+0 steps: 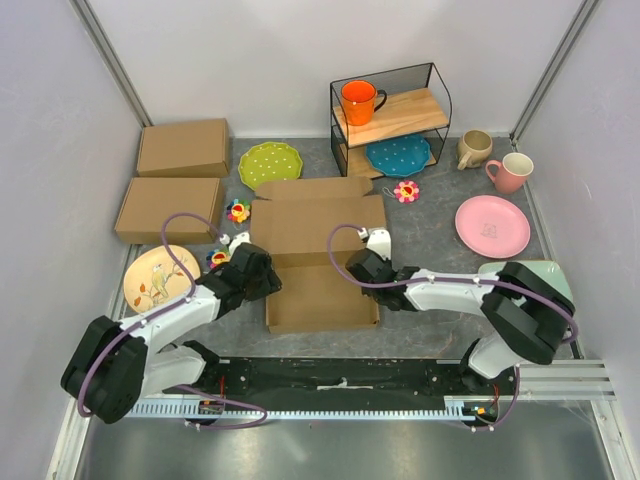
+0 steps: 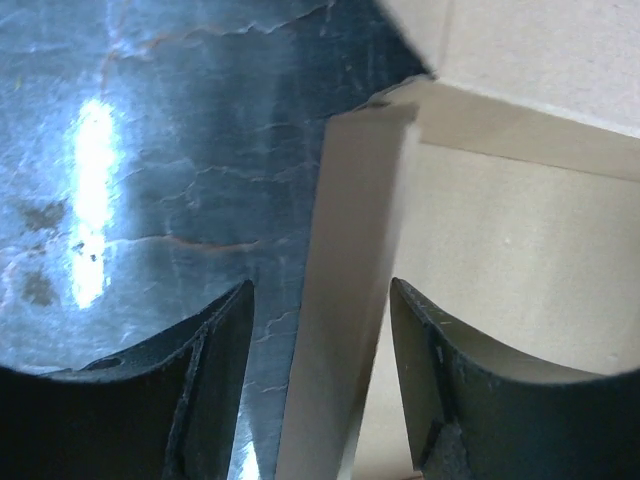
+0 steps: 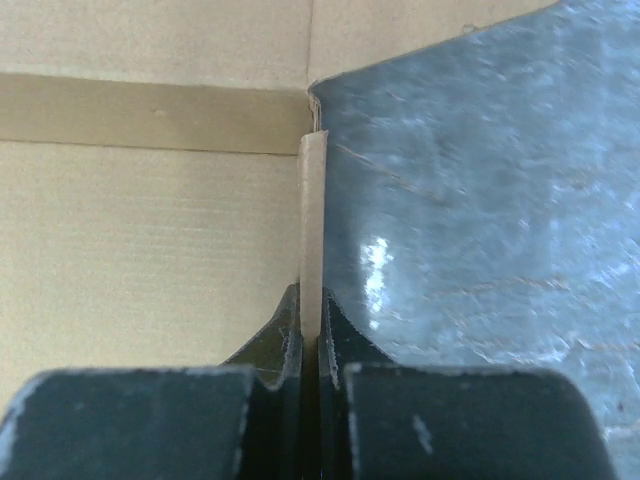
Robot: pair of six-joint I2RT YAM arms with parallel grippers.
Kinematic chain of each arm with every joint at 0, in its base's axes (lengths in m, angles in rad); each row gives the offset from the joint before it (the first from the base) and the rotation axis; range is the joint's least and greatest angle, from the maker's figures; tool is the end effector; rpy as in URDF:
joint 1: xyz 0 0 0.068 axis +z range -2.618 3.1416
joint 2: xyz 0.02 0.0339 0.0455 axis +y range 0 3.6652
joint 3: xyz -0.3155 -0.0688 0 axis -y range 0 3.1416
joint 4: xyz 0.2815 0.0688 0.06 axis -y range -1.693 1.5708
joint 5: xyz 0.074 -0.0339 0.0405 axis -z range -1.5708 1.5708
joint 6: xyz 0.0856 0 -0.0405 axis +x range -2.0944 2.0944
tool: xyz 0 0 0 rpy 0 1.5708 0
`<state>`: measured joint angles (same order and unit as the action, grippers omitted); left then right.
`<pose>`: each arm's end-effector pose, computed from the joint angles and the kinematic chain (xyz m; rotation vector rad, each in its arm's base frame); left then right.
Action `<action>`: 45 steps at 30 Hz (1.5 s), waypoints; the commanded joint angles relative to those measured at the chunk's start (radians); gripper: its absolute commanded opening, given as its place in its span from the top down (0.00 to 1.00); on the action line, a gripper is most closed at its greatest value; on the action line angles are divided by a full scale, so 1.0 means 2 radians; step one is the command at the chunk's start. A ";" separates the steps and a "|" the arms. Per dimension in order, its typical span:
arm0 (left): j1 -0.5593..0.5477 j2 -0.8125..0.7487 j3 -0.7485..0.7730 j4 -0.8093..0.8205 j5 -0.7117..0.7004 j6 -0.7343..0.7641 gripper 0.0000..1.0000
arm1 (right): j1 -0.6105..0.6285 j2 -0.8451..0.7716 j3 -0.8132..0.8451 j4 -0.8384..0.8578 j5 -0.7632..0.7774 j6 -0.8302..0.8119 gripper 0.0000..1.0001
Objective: Fold the paper box
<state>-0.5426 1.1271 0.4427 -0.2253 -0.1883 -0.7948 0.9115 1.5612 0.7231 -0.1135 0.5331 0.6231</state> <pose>0.2118 -0.1090 0.1422 -0.3930 2.4590 -0.3451 0.2400 0.2386 0.1396 -0.1340 2.3450 0.0597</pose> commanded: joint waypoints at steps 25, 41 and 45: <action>-0.029 0.109 0.066 0.037 -0.026 0.056 0.98 | 0.000 -0.063 -0.060 -0.050 0.040 0.039 1.00; -0.045 0.089 0.054 0.033 -0.056 0.022 0.84 | 0.000 -0.110 -0.016 -0.108 0.044 0.042 0.42; -0.045 0.085 0.050 0.034 -0.052 0.015 0.66 | 0.000 -0.113 -0.023 -0.114 0.043 0.043 0.46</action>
<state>-0.6300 1.3071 0.5648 -0.1337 -0.2634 -0.7120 0.9077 1.3598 0.6567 -0.3088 0.6014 0.7059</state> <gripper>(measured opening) 0.254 0.563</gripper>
